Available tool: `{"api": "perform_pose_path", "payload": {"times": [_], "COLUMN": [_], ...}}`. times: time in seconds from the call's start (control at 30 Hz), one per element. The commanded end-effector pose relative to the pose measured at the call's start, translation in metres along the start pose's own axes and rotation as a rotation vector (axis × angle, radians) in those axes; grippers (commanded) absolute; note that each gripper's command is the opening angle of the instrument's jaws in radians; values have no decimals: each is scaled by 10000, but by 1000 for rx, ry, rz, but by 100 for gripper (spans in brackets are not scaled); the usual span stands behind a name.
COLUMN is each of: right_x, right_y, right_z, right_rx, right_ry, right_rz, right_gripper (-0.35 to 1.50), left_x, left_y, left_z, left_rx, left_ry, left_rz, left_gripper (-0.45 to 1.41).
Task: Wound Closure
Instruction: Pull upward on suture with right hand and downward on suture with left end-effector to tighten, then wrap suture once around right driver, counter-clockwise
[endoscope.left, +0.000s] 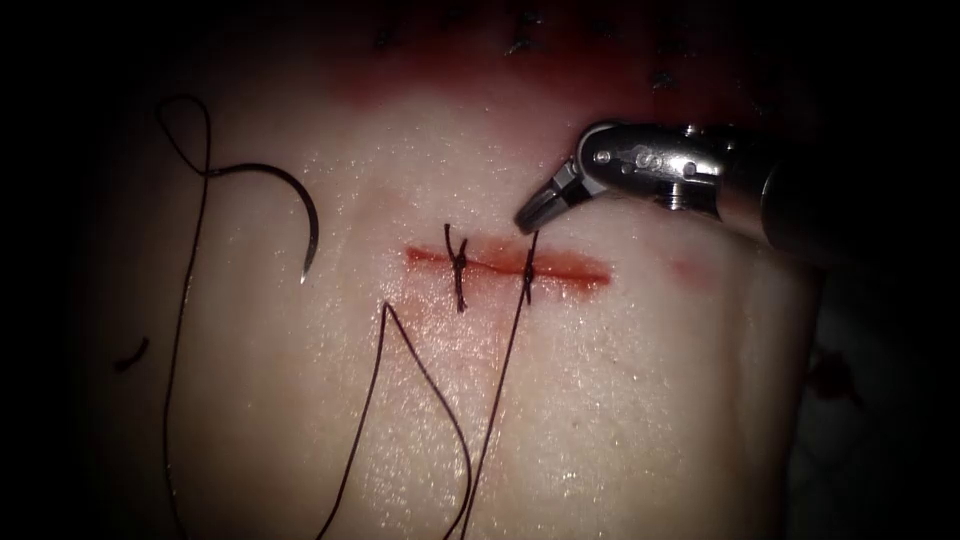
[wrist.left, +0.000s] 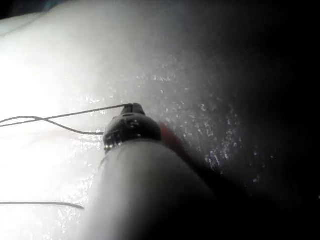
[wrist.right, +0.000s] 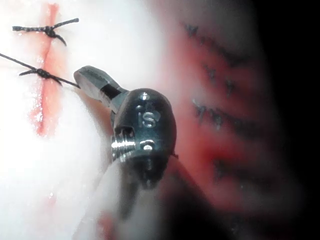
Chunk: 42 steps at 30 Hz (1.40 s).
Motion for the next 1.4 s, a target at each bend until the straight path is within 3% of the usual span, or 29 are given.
{"api": "perform_pose_path", "payload": {"times": [0.03,0.17,0.2,0.23,0.33,0.57,0.7,0.77,0.8,0.83,0.87,1.13,1.4], "right_x": [-1,7,11,15,28,65,82,87,87,86,85,70,83], "right_y": [5,-5,-9,-12,-18,-36,-47,-53,-56,-60,-63,-84,-82], "right_z": [5,10,12,12,10,-4,-5,-3,-2,-2,-2,1,11], "right_rx": [-14,-44,-70,-89,-168,-275,-296,-302,-292,-272,-264,-276,-270], "right_ry": [14,44,73,96,132,190,191,184,194,211,205,197,267], "right_rz": [1,8,16,21,52,114,112,92,81,72,68,40,42], "right_gripper": [-35,-35,0,49,115,131,131,113,76,10,-35,-35,-35], "left_x": [-1,8,11,17,38,94,118,127,131,134,137,151,141], "left_y": [-4,-20,-25,-32,-52,-101,-132,-150,-158,-166,-174,-232,-265], "left_z": [6,-1,-3,-5,-13,-35,-51,-60,-64,-68,-72,-102,-111], "left_rx": [3,54,66,77,91,146,191,217,229,238,249,330,353], "left_ry": [-8,-5,-1,7,21,70,98,114,113,121,126,130,61], "left_rz": [-2,-16,-23,-32,-19,34,55,61,67,69,70,75,75], "left_gripper": [-35,-35,-35,-35,-35,-35,-35,-35,-35,-35,-35,-35,-35]}}
